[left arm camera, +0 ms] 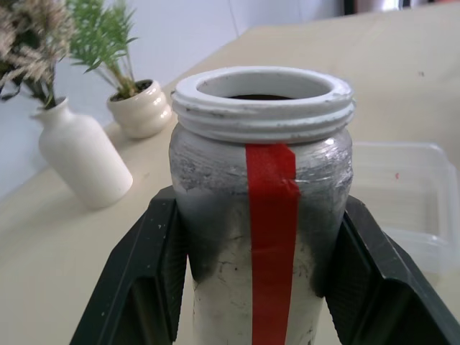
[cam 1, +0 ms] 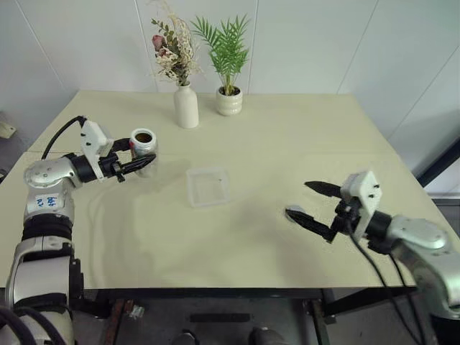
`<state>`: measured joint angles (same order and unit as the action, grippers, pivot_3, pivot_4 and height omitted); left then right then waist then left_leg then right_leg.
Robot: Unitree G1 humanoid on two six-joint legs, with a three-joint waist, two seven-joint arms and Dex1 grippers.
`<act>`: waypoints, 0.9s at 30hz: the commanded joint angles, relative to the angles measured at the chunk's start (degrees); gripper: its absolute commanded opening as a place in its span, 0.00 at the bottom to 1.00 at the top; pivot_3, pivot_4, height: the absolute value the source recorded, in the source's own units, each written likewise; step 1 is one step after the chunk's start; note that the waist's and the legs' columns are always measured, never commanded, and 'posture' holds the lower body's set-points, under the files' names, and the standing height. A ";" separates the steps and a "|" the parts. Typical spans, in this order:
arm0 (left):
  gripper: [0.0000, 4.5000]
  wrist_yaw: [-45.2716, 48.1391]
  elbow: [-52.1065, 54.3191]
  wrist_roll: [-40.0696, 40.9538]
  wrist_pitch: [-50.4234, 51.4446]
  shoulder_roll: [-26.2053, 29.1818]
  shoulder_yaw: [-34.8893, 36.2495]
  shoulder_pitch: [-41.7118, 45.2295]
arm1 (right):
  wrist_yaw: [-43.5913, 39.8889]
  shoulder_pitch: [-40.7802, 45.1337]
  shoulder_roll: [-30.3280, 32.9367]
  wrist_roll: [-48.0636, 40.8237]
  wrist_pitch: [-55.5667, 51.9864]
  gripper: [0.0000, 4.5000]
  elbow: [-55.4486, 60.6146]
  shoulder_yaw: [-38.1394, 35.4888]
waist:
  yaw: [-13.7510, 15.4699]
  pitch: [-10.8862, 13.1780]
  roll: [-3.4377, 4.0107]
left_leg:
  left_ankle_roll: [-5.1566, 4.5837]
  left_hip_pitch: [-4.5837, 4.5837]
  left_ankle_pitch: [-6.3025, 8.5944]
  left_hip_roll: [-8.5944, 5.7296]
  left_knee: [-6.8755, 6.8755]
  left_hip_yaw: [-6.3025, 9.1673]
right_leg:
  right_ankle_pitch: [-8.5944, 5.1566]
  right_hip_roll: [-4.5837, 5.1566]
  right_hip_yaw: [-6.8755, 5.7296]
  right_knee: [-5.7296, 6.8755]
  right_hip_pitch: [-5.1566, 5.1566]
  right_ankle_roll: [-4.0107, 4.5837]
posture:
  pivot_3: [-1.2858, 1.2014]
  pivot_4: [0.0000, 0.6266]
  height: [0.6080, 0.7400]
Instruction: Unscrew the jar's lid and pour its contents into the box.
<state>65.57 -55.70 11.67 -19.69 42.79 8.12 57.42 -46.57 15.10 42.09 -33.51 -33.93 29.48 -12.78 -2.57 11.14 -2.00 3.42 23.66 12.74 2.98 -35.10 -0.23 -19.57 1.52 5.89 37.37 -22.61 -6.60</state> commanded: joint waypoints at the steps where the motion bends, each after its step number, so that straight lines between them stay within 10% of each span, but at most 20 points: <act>1: 0.47 0.88 -6.08 -6.22 -8.96 -0.60 -4.11 6.97 | -4.00 3.32 3.16 -0.89 0.94 1.00 -1.13 0.75 | 0.09 0.01 -0.02 | 0.00 0.01 0.00 -0.01 -0.01 0.00 | 0.02 0.00 0.00 -0.02 0.00 -0.03 | 0.52 0.24 1.00; 11: 0.47 -1.27 -16.22 -21.05 -28.87 -5.01 -15.05 20.21 | -5.14 10.82 4.22 -2.18 -1.29 1.00 -2.87 3.58 | 0.75 0.03 -0.04 | -0.05 0.61 0.02 -0.02 -0.06 -0.12 | 0.03 0.00 0.11 0.04 -0.70 -0.07 | 0.52 0.24 1.00; 27: 0.47 -81.47 -14.13 -77.56 -39.10 -1.85 -53.48 36.25 | -3.69 9.41 5.50 -1.71 -1.82 1.00 -1.80 2.03 | 1.07 0.28 -0.48 | -0.12 0.69 0.07 -0.06 -0.26 -0.46 | 0.10 0.02 0.51 0.12 -0.88 -0.27 | 0.52 0.24 1.00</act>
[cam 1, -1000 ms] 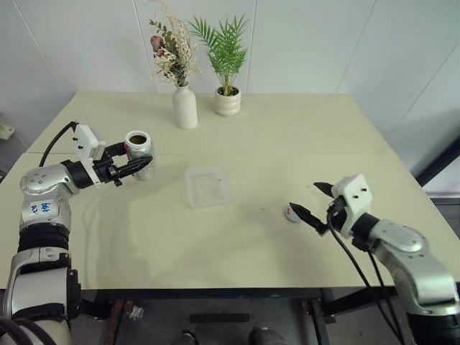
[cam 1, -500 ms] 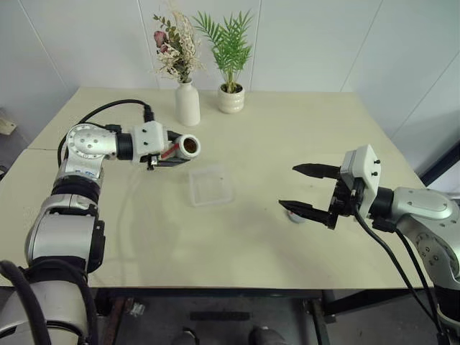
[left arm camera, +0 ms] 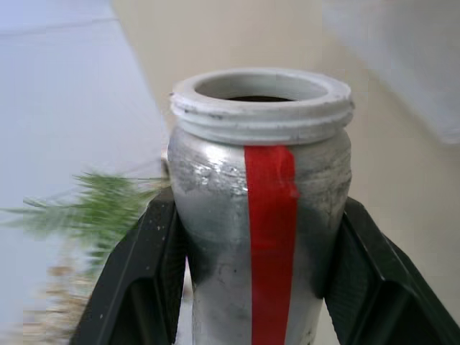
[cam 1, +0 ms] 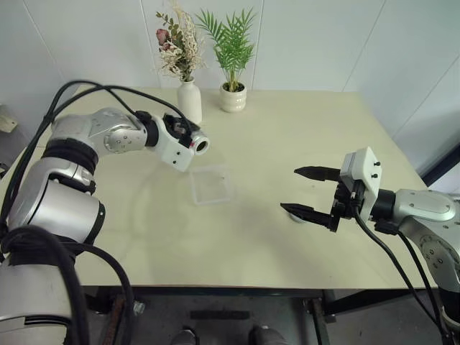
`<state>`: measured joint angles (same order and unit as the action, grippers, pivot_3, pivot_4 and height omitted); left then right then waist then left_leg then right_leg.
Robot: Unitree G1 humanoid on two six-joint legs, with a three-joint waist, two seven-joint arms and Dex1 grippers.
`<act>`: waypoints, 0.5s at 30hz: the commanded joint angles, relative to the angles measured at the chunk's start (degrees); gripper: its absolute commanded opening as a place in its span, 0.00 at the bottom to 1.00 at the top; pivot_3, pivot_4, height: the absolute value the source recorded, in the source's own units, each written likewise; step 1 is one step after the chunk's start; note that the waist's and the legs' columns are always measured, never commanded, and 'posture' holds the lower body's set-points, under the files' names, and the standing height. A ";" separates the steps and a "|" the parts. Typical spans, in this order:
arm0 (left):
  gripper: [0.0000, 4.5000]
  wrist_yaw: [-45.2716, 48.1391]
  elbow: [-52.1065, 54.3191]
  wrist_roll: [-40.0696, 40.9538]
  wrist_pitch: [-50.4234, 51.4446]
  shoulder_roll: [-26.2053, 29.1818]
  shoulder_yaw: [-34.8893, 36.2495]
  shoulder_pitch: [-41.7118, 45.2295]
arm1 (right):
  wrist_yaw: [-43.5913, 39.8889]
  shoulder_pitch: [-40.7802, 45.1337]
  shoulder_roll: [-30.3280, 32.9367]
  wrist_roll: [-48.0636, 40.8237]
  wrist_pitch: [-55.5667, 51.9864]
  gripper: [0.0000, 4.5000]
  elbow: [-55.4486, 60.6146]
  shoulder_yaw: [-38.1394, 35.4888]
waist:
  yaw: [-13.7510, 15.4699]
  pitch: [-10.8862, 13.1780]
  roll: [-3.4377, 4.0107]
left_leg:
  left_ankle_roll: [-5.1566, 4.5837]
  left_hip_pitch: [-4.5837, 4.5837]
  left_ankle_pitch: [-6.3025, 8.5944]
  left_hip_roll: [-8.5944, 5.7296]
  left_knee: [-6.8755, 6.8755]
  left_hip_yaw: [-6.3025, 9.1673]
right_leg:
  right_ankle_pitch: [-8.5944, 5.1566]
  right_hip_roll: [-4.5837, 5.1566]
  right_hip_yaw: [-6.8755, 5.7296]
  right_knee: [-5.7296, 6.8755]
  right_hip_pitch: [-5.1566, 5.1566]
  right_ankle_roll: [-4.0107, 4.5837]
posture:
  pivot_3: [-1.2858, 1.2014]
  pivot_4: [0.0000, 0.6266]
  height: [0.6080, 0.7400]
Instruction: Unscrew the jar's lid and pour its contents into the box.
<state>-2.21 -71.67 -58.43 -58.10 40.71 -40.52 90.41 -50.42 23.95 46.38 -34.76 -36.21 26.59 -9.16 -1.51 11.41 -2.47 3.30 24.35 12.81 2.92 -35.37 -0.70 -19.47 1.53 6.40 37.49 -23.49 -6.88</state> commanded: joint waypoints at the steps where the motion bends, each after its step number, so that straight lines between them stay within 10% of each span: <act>1: 0.47 -17.11 1.73 -9.01 -1.15 -0.02 -6.30 3.89 | 0.09 0.77 1.20 -0.34 0.59 1.00 0.88 -1.46 | -0.01 0.01 -0.01 | 0.00 0.00 0.00 0.00 0.00 -0.01 | 0.00 0.00 0.01 0.00 0.00 -0.01 | 0.52 0.24 1.00; 15: 0.47 -45.78 -0.33 -26.10 4.12 -0.88 -22.89 7.87 | -0.76 3.54 0.94 0.86 0.92 1.00 -1.87 0.52 | 0.00 0.04 -0.06 | 0.01 -0.01 -0.01 -0.01 -0.09 -0.16 | 0.00 -0.01 0.09 0.17 -0.09 -0.01 | 0.52 0.24 1.00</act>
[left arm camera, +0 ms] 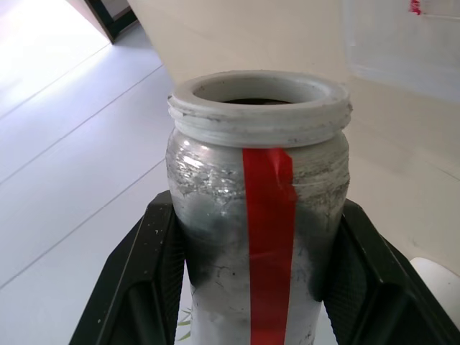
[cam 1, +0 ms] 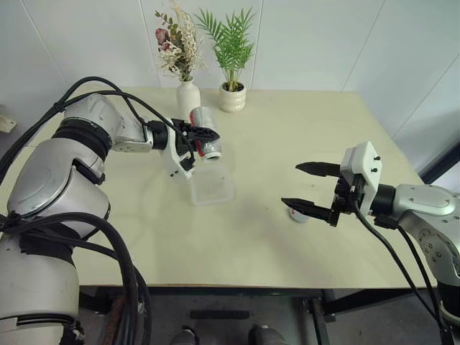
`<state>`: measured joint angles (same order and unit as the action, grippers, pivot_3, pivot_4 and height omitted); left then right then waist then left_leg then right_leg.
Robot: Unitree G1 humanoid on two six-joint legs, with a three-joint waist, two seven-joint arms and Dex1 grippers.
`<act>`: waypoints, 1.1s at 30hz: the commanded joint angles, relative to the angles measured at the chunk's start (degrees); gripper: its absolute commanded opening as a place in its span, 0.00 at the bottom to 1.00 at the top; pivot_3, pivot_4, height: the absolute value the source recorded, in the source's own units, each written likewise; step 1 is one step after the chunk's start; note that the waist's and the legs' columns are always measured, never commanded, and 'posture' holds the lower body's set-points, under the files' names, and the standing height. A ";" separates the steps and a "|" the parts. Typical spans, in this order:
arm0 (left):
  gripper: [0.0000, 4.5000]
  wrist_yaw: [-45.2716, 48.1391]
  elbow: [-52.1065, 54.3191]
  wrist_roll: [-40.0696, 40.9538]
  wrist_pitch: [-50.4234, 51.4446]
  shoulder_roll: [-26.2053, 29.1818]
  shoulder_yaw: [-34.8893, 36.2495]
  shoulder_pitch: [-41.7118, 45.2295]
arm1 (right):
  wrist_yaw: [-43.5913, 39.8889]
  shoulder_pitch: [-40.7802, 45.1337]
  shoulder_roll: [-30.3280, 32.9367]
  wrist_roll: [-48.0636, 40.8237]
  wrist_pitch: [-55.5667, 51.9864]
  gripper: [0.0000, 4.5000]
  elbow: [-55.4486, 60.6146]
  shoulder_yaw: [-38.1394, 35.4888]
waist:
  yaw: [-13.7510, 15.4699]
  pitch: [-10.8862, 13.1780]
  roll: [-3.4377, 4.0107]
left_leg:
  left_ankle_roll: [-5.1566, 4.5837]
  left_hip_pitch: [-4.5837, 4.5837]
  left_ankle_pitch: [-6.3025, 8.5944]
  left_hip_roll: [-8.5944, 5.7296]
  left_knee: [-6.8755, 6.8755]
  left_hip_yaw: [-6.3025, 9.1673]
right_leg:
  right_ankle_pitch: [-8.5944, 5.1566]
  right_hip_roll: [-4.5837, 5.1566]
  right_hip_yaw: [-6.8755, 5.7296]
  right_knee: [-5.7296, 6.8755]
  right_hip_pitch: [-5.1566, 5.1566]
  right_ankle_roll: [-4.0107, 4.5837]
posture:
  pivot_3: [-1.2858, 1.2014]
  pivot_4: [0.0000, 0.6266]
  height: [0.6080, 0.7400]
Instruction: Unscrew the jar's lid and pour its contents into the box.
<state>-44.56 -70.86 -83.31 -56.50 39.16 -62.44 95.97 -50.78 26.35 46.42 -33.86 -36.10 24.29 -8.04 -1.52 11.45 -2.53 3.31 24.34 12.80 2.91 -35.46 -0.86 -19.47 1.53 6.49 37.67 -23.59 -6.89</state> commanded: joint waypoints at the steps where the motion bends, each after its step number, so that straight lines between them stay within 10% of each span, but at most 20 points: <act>1: 0.47 -4.24 -1.35 -1.55 2.87 0.56 -1.45 2.41 | -0.50 1.27 1.00 0.01 0.76 1.00 0.31 -0.47 | 0.01 0.00 -0.01 | 0.00 0.00 0.00 0.00 -0.03 0.00 | 0.00 0.00 0.00 0.03 0.00 0.00 | 0.52 0.24 1.00; 33: 0.47 -28.13 -1.24 -15.43 23.58 -4.79 -17.12 5.47 | -1.33 3.48 1.31 0.81 0.04 1.00 -1.12 0.42 | 0.09 0.01 -0.03 | -0.04 0.02 0.02 -0.03 -0.59 -0.01 | 0.07 0.00 0.05 0.46 0.02 -0.13 | 0.52 0.24 1.00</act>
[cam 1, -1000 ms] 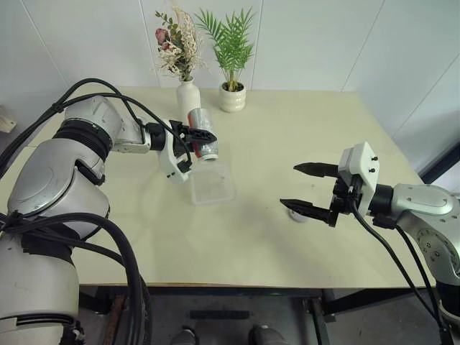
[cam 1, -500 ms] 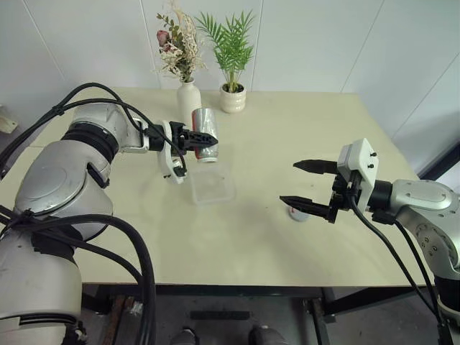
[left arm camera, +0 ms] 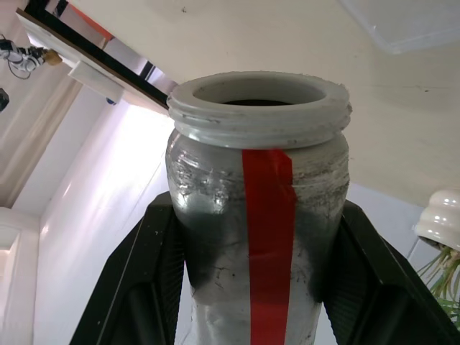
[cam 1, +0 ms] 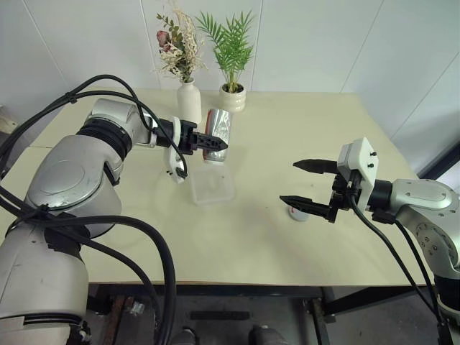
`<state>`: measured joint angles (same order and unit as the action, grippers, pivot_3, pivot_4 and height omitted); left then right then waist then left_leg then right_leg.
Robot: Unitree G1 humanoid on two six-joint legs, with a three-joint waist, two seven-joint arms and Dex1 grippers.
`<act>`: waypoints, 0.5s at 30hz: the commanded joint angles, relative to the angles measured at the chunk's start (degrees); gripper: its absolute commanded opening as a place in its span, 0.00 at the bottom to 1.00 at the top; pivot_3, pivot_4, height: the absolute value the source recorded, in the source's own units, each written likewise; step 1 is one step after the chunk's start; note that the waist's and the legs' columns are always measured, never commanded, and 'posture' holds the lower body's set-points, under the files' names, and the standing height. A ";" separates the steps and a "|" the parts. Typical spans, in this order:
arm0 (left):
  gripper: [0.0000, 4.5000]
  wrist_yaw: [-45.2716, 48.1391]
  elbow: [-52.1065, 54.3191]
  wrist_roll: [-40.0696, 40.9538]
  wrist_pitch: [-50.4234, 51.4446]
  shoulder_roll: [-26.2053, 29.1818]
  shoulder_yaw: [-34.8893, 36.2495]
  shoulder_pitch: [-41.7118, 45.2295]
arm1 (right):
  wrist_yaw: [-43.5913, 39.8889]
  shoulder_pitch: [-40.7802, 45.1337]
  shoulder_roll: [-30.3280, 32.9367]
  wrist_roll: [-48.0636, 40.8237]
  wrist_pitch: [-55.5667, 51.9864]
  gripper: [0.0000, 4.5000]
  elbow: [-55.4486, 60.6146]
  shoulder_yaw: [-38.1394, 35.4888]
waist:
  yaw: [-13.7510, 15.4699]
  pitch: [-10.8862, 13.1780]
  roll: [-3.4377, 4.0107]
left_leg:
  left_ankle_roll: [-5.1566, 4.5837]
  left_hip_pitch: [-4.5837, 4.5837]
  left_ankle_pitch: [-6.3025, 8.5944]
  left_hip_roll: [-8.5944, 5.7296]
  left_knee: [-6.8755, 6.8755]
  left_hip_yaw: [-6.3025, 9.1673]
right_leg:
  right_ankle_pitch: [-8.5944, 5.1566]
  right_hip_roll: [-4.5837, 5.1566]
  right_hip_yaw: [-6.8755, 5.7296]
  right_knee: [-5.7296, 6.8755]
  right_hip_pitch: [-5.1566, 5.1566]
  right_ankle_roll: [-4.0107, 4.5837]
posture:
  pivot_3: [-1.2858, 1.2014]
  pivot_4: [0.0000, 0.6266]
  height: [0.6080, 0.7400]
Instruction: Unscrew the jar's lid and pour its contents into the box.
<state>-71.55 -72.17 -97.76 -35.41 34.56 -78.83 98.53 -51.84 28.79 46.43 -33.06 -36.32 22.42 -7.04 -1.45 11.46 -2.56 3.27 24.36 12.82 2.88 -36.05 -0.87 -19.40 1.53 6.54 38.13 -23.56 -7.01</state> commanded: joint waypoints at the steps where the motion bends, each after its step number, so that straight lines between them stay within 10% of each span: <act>1: 0.47 -1.10 -0.02 -0.96 2.72 -0.30 -0.82 3.00 | -0.24 1.11 1.24 -0.01 0.26 1.00 0.72 -0.57 | 0.03 0.00 0.00 | 0.00 0.00 0.00 0.00 -0.01 0.00 | 0.00 0.00 0.00 0.00 0.00 0.00 | 0.52 0.24 1.00; 15: 0.47 -4.66 1.78 -3.36 10.79 -1.18 -2.97 5.59 | -0.95 2.52 0.52 0.40 0.85 1.00 -0.32 0.34 | 0.04 0.02 -0.04 | 0.00 0.00 0.00 -0.01 -0.07 -0.01 | 0.00 0.00 0.01 0.11 -0.01 0.00 | 0.52 0.24 1.00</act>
<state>-74.90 -71.22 -101.53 -25.90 33.36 -82.53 102.48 -52.61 30.51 46.44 -32.65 -36.25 21.78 -6.39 -1.41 11.48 -2.60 3.28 24.35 12.82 2.87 -36.12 -0.88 -19.40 1.53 6.55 38.24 -23.57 -7.02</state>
